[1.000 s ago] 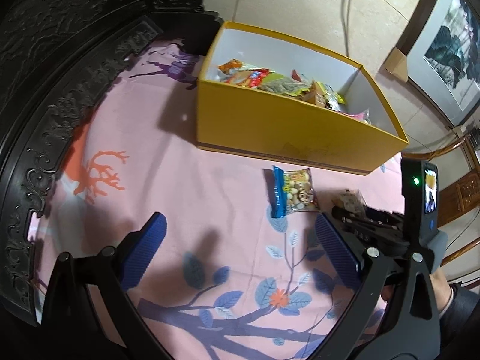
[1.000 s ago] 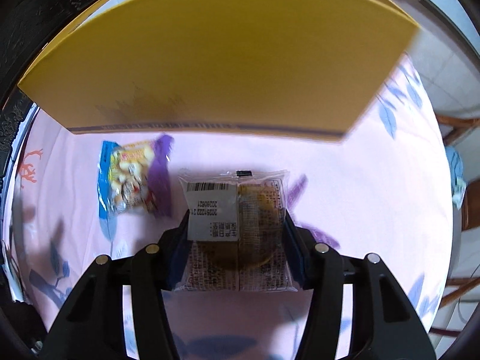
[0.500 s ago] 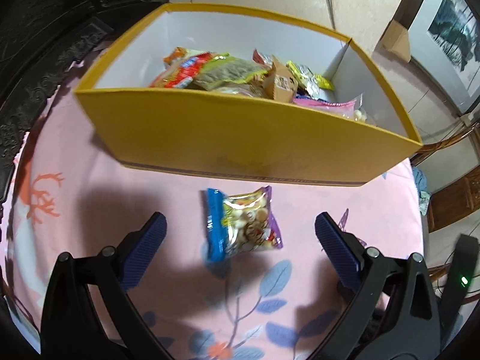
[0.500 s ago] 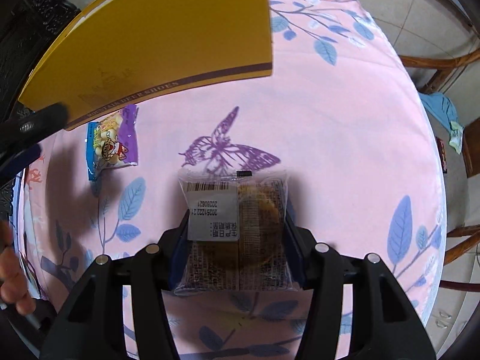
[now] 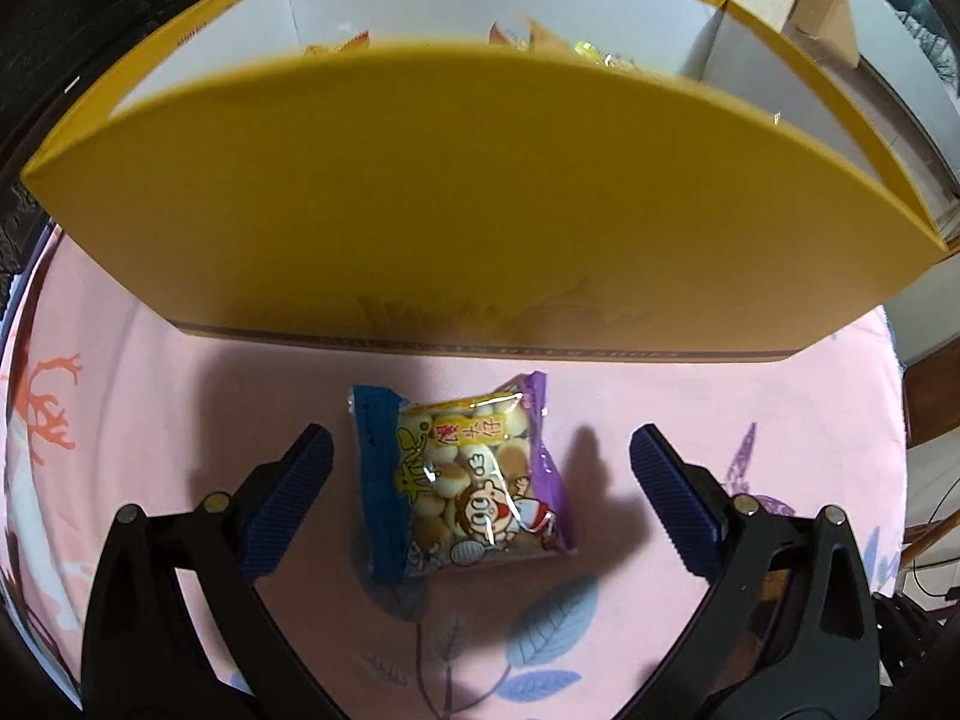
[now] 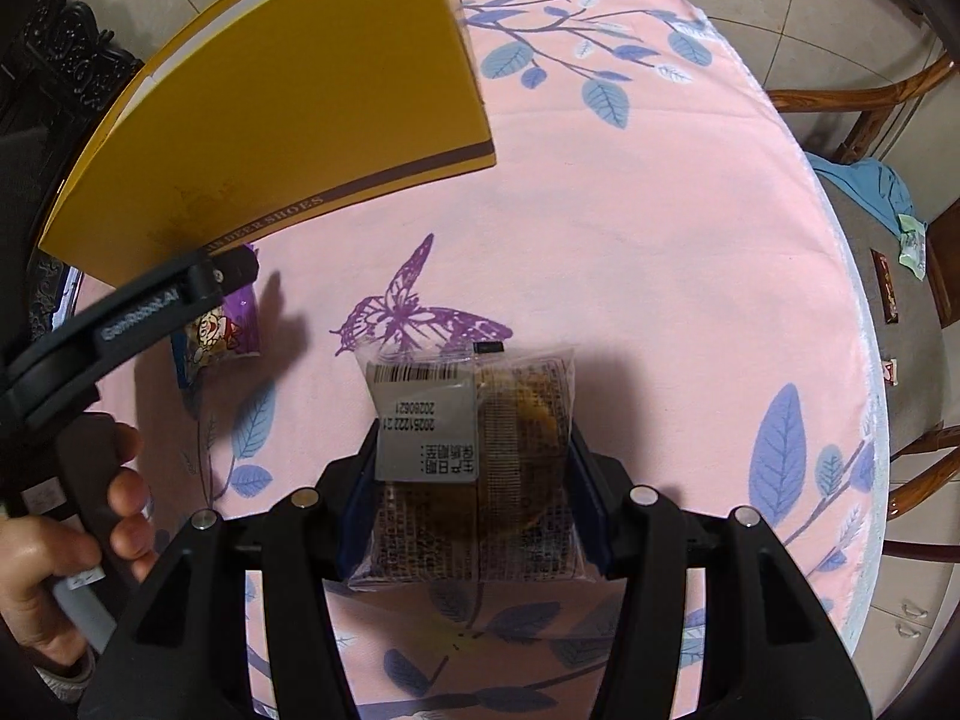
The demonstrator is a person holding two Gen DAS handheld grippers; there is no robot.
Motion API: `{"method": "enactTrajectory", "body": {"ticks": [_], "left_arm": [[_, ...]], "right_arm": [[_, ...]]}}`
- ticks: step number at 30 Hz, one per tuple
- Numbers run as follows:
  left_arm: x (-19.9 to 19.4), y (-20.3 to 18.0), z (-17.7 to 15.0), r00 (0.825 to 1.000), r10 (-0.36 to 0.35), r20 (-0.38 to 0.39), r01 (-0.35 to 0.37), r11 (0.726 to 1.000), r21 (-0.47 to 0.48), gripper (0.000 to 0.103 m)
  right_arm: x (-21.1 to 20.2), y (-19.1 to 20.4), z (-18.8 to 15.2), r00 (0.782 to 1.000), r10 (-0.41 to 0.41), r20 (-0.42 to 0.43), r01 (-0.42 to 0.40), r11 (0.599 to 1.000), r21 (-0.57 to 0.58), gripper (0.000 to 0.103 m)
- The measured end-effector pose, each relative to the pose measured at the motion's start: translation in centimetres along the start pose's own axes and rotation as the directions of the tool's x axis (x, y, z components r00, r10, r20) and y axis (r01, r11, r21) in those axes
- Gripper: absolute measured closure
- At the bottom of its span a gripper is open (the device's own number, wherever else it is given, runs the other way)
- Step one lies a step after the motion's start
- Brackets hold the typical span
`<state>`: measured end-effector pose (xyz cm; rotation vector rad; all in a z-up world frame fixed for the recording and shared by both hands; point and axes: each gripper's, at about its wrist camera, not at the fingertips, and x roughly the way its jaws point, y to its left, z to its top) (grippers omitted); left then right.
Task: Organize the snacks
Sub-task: 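Grasp the blue cartoon biscuit packet with the left tool while the right holds the bread bag, then carry both snacks over the yellow box and open both tools to drop them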
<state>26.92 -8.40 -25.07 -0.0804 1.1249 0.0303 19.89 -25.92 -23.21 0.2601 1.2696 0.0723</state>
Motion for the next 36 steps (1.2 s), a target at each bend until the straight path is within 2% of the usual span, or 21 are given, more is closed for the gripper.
{"method": "enactTrajectory", "body": {"ticks": [5, 13, 16, 18, 24, 33, 36], "left_arm": [[1.6, 0.3, -0.5, 0.999, 0.020, -0.024, -0.020, 1.000, 0.001, 0.002], [1.5, -0.2, -1.2, 0.999, 0.031, 0.033, -0.032, 0.998, 0.050, 0.004], [0.9, -0.2, -1.4, 0.998, 0.028, 0.050, -0.030, 0.998, 0.054, 0.021], [0.5, -0.4, -1.5, 0.998, 0.018, 0.055, -0.022, 0.997, 0.069, 0.039], [-0.4, -0.1, -2.0, 0.998, -0.037, 0.047, 0.034, 0.998, 0.060, 0.052], [-3.9, 2.0, -3.2, 0.993, -0.094, 0.070, 0.090, 0.994, 0.054, 0.052], [-6.3, 2.4, -3.9, 0.990, -0.104, 0.092, 0.100, 0.994, 0.049, 0.052]], "right_arm": [[0.0, -1.5, 0.1, 1.000, -0.004, -0.007, 0.004, 1.000, 0.020, 0.047], [-0.5, -1.3, -0.4, 1.000, -0.004, 0.005, 0.003, 0.999, 0.034, 0.047], [0.1, -0.9, -0.8, 1.000, 0.005, 0.010, -0.005, 0.999, 0.045, 0.047], [0.2, -1.0, -0.9, 1.000, 0.008, 0.012, -0.008, 0.999, 0.046, 0.047], [0.2, -1.2, -0.9, 1.000, 0.013, 0.013, -0.013, 0.999, 0.040, 0.047], [-0.9, -0.7, -1.5, 0.999, 0.023, 0.031, -0.023, 1.000, 0.011, 0.047], [-1.7, 0.0, -1.7, 0.999, 0.029, 0.043, -0.029, 1.000, -0.010, 0.047]]}}
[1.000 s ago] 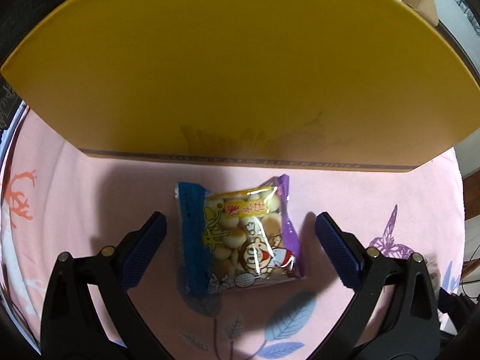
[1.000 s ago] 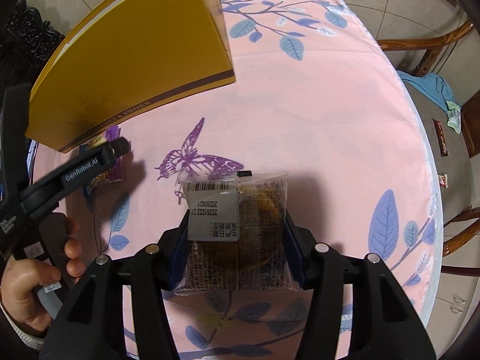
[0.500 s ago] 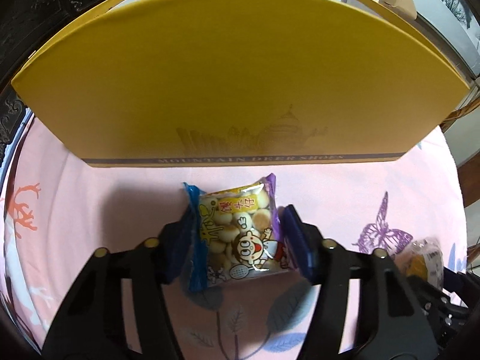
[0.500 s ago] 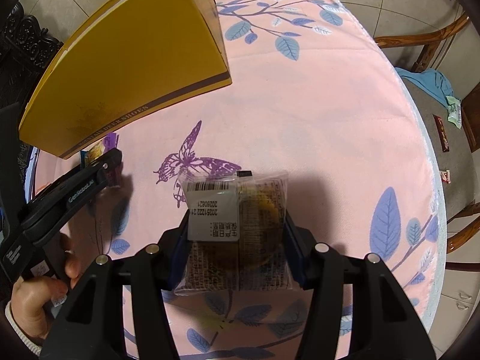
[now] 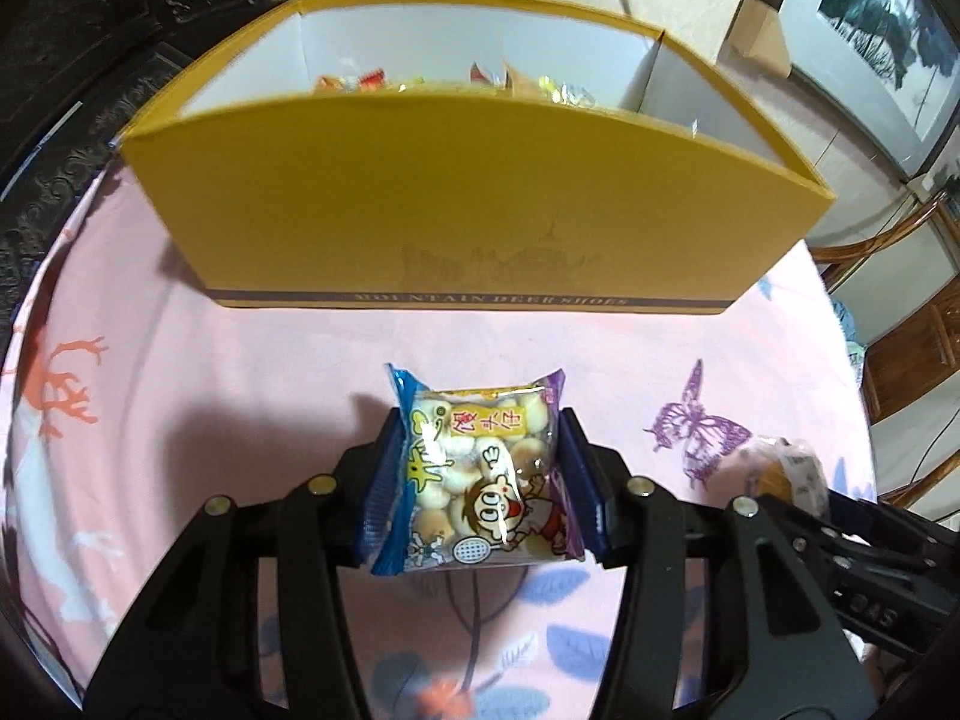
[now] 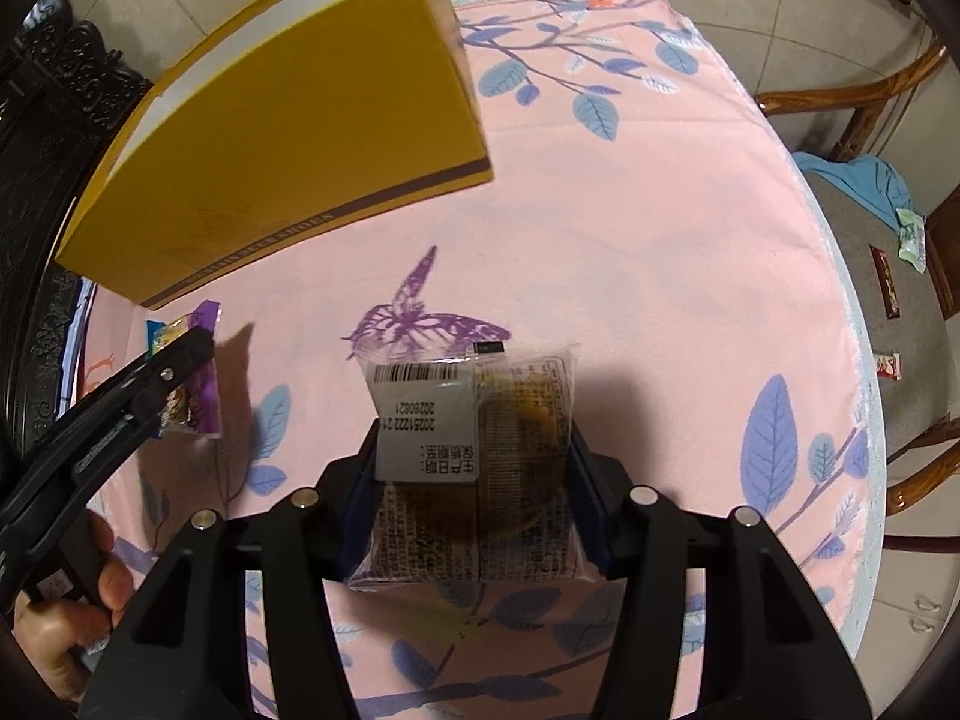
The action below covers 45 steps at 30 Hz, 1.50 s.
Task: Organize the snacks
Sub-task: 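Carry both snacks over the yellow box and open both tools to drop them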
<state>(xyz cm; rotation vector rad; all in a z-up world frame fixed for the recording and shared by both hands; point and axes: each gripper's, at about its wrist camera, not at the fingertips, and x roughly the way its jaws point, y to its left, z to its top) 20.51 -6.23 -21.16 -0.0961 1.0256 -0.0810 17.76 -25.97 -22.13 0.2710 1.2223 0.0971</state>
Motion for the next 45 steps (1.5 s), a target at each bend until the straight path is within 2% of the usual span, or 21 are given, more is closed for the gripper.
{"method": "enactTrajectory", "body": {"ticks": [7, 12, 17, 21, 25, 28, 32, 34, 35, 36, 45], "left_arm": [[-5.3, 0.5, 0.9, 0.997, 0.009, 0.071, -0.007, 1.000, -0.025, 0.052], [-10.0, 1.4, 2.8, 0.987, 0.008, 0.161, 0.001, 0.999, -0.054, 0.052], [-14.3, 2.3, 6.3, 0.963, -0.016, 0.269, 0.037, 0.997, -0.074, 0.052], [-15.9, 2.5, 9.2, 0.943, -0.032, 0.331, 0.062, 0.995, -0.080, 0.052], [-15.4, 2.4, 13.0, 0.932, -0.042, 0.361, 0.070, 0.995, -0.065, 0.052], [-14.1, 2.6, 15.5, 0.931, -0.041, 0.363, 0.067, 0.996, -0.060, 0.052], [-10.5, 2.9, 18.0, 0.947, -0.028, 0.320, 0.049, 0.997, -0.059, 0.051], [-8.1, 3.0, 18.9, 0.963, -0.015, 0.270, 0.032, 0.998, -0.056, 0.041], [-7.0, 3.2, 19.2, 0.968, 0.014, 0.249, 0.003, 0.998, -0.068, 0.026], [-6.2, 3.3, 19.3, 0.972, 0.051, 0.231, -0.033, 0.996, -0.084, 0.017], [-4.7, 4.0, 19.4, 0.977, 0.078, 0.199, -0.060, 0.994, -0.094, 0.012]], "right_arm": [[-2.5, 2.3, -0.3, 0.999, 0.032, 0.034, -0.030, 0.998, -0.064, 0.047], [-5.5, 4.5, 0.6, 0.993, 0.074, 0.093, -0.062, 0.990, -0.125, 0.047], [-9.0, 6.4, 2.9, 0.976, 0.129, 0.177, -0.101, 0.982, -0.159, 0.047], [-11.8, 8.1, 5.7, 0.952, 0.162, 0.260, -0.112, 0.974, -0.198, 0.047], [-13.0, 9.6, 9.0, 0.930, 0.171, 0.326, -0.095, 0.967, -0.235, 0.047], [-13.1, 10.4, 11.4, 0.920, 0.166, 0.355, -0.080, 0.966, -0.246, 0.047], [-12.8, 10.6, 13.8, 0.914, 0.161, 0.374, -0.073, 0.969, -0.237, 0.047], [-12.9, 10.7, 14.5, 0.913, 0.156, 0.378, -0.069, 0.970, -0.234, 0.047], [-12.8, 10.7, 14.7, 0.913, 0.154, 0.378, -0.067, 0.970, -0.234, 0.047], [-12.6, 10.7, 15.0, 0.913, 0.153, 0.378, -0.066, 0.970, -0.233, 0.047], [-9.3, 11.6, 17.1, 0.934, 0.122, 0.337, -0.043, 0.971, -0.234, 0.047]]}}
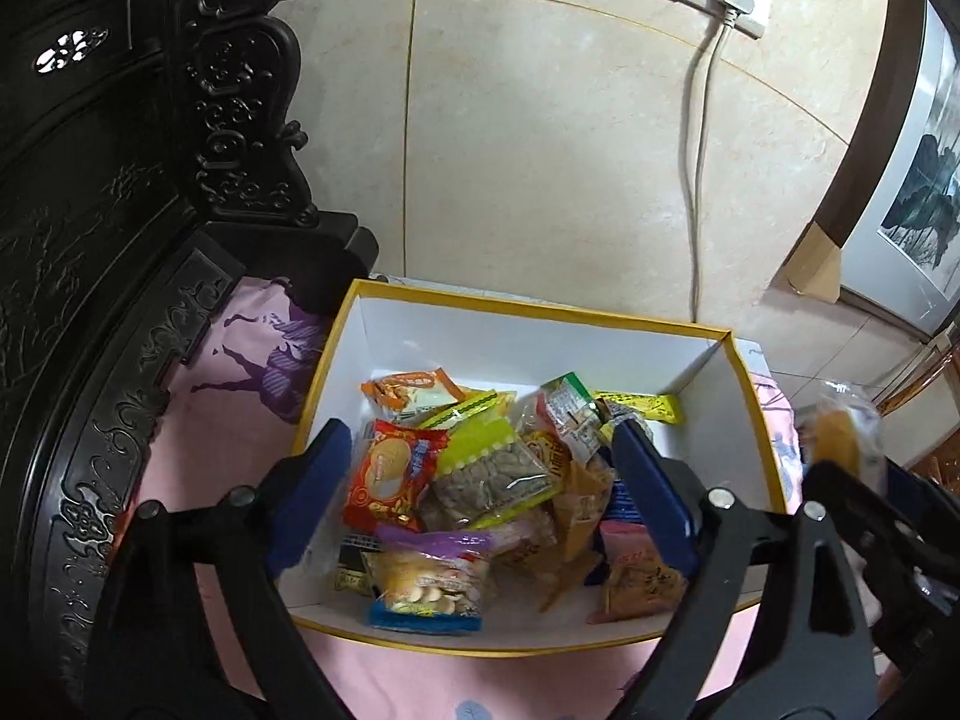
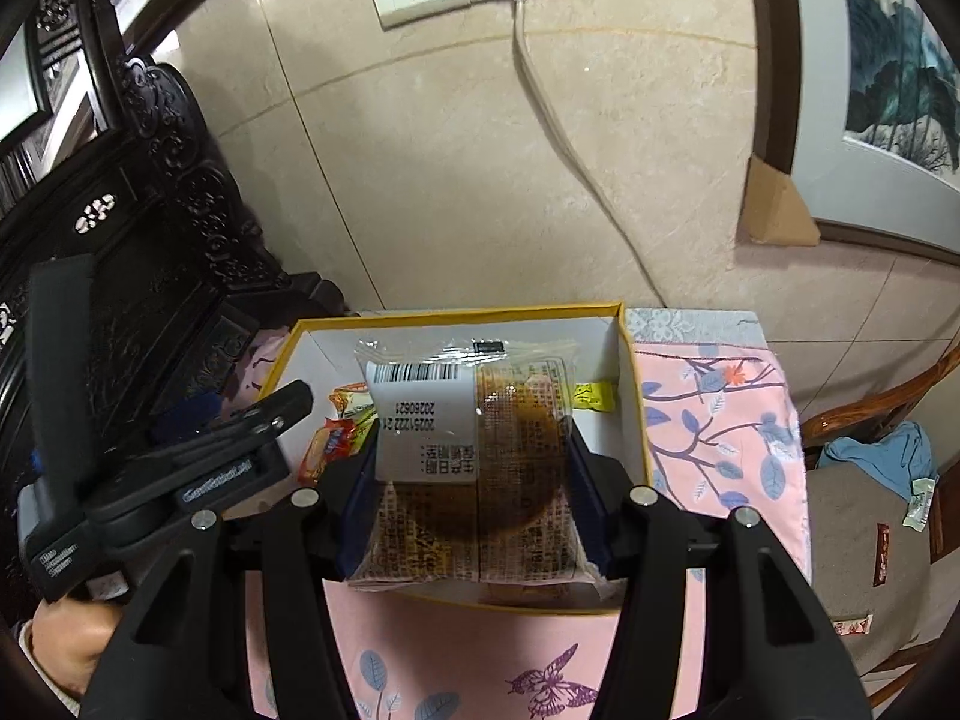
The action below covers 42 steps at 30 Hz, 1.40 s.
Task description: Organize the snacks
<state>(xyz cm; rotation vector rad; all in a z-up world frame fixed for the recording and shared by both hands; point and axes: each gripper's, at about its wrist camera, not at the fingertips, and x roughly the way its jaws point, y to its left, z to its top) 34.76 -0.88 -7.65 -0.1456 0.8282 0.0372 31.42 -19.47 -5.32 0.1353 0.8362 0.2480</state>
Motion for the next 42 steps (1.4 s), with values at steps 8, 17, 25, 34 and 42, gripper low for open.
{"method": "enactTrajectory", "body": {"ticks": [8, 17, 25, 34, 42], "left_arm": [[-0.2, 1.0, 0.2, 0.999, 0.039, 0.006, -0.039, 0.999, -0.004, 0.009], [-1.2, 0.9, 0.7, 0.998, 0.058, 0.030, -0.058, 0.998, 0.018, 0.006], [-2.0, 0.9, 0.8, 0.998, 0.054, 0.031, -0.054, 0.998, 0.023, 0.006], [-2.8, 1.1, 1.2, 0.997, 0.064, 0.040, -0.065, 0.998, 0.014, 0.006], [-3.0, 1.0, 1.2, 0.997, 0.070, 0.042, -0.070, 0.997, 0.016, 0.004]], "right_arm": [[2.5, 0.7, 0.4, 1.000, -0.024, -0.021, 0.024, 1.000, -0.014, 0.029], [2.0, 1.0, 0.6, 0.998, -0.062, -0.027, 0.061, 0.997, -0.041, 0.001], [2.2, 0.5, -0.6, 0.995, -0.060, -0.083, 0.058, 0.998, -0.026, 0.001], [1.9, 0.6, -1.1, 0.994, -0.049, -0.097, 0.047, 0.999, -0.018, 0.001], [1.8, 0.9, -1.3, 0.994, -0.042, -0.103, 0.040, 0.999, -0.025, 0.001]]}}
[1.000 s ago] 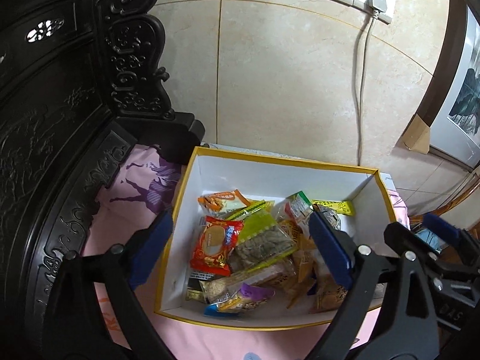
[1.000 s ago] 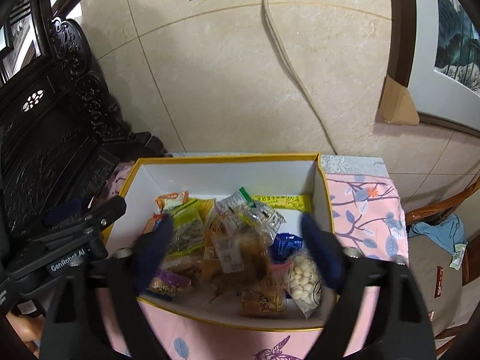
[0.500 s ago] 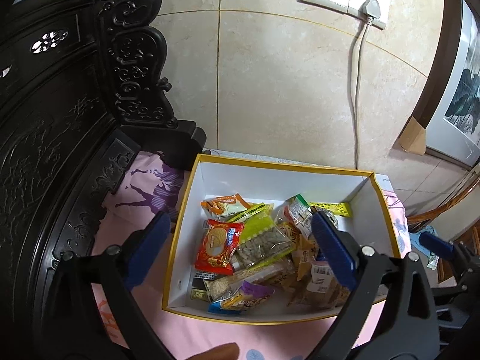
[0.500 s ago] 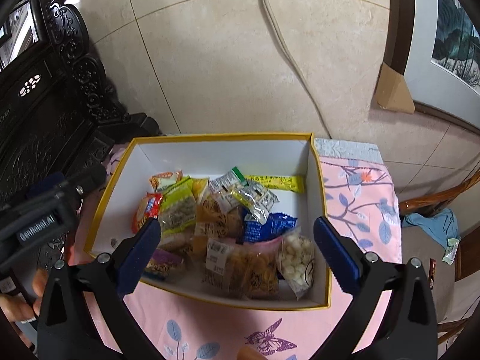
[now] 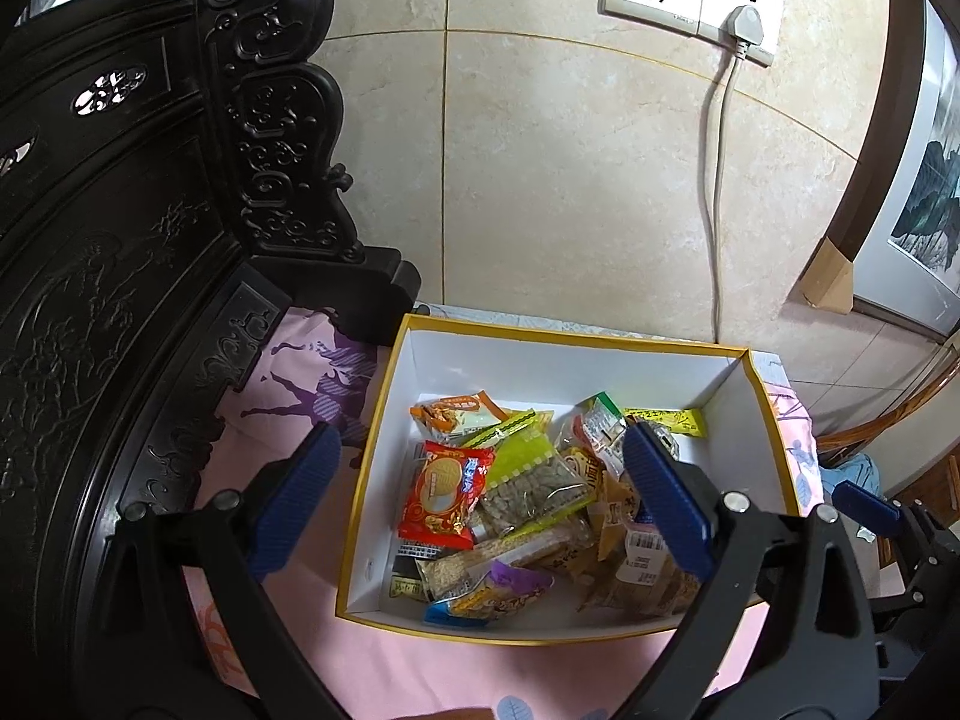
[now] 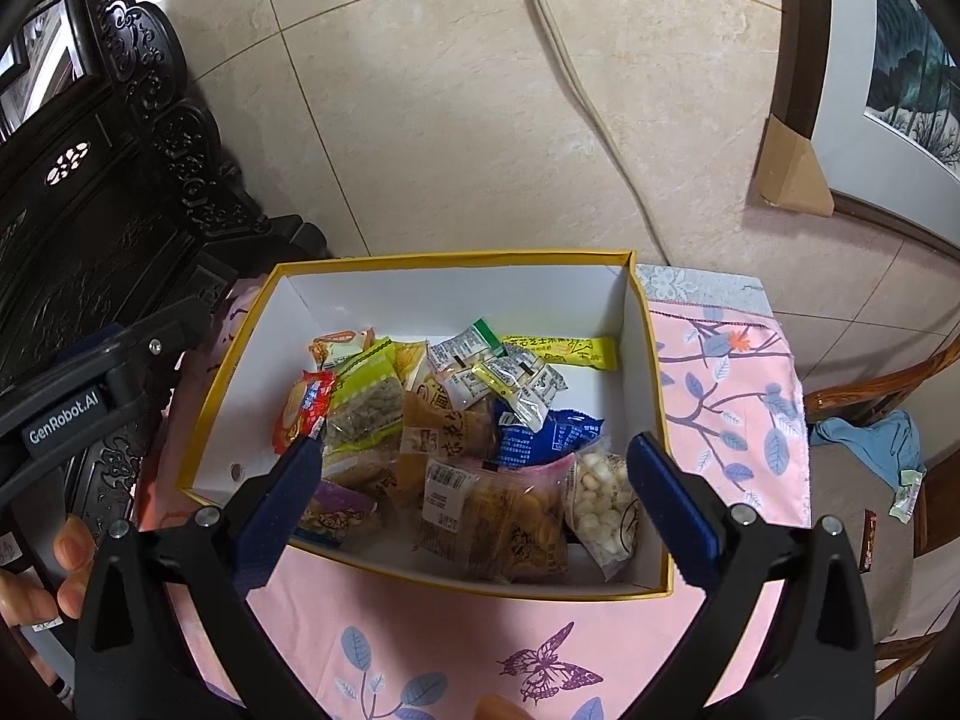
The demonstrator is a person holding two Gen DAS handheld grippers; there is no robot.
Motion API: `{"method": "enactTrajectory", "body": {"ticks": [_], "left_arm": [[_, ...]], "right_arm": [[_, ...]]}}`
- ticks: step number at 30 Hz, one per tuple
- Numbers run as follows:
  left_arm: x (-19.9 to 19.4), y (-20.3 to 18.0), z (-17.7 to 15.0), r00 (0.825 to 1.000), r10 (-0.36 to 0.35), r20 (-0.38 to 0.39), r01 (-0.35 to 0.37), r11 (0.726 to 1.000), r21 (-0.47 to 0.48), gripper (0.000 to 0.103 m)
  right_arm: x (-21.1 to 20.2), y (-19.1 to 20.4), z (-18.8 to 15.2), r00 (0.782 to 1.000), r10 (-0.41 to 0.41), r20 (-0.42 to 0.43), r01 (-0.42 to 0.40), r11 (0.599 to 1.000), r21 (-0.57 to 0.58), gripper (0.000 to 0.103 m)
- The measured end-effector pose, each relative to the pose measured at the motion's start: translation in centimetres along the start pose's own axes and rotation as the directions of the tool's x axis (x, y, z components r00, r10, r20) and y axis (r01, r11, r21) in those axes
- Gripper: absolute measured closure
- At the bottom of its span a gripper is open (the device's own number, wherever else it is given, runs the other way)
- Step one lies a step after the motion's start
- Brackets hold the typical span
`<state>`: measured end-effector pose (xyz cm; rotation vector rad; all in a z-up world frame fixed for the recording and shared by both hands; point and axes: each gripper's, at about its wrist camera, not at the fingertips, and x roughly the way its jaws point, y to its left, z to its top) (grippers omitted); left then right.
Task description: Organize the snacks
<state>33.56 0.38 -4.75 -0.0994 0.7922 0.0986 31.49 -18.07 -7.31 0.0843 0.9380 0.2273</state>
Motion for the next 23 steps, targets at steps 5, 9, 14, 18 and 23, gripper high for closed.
{"method": "enactTrajectory", "body": {"ticks": [5, 9, 14, 18, 23], "left_arm": [[-0.16, 0.04, 0.03, 1.000, 0.021, 0.016, -0.021, 1.000, -0.003, 0.004], [-0.37, 0.00, -0.03, 0.999, 0.033, 0.028, -0.033, 0.999, 0.001, 0.004], [-0.41, -0.24, 0.01, 0.999, 0.018, 0.033, -0.019, 1.000, 0.019, 0.003], [-0.26, -0.34, 0.08, 1.000, 0.001, 0.017, -0.002, 1.000, 0.016, 0.003], [-0.37, -0.61, -0.09, 1.000, -0.002, 0.010, 0.002, 1.000, 0.025, 0.003]], "right_arm": [[0.06, -0.05, -0.04, 1.000, 0.003, -0.005, -0.003, 1.000, 0.004, 0.001], [0.07, -0.09, -0.04, 1.000, 0.001, -0.003, -0.001, 1.000, 0.004, 0.001], [0.14, -0.10, -0.09, 1.000, 0.002, -0.006, -0.002, 1.000, 0.004, 0.001], [0.26, -0.13, -0.16, 1.000, 0.002, -0.012, -0.001, 1.000, 0.007, 0.001], [0.24, -0.07, -0.30, 1.000, 0.000, -0.015, 0.000, 1.000, 0.008, 0.001]]}}
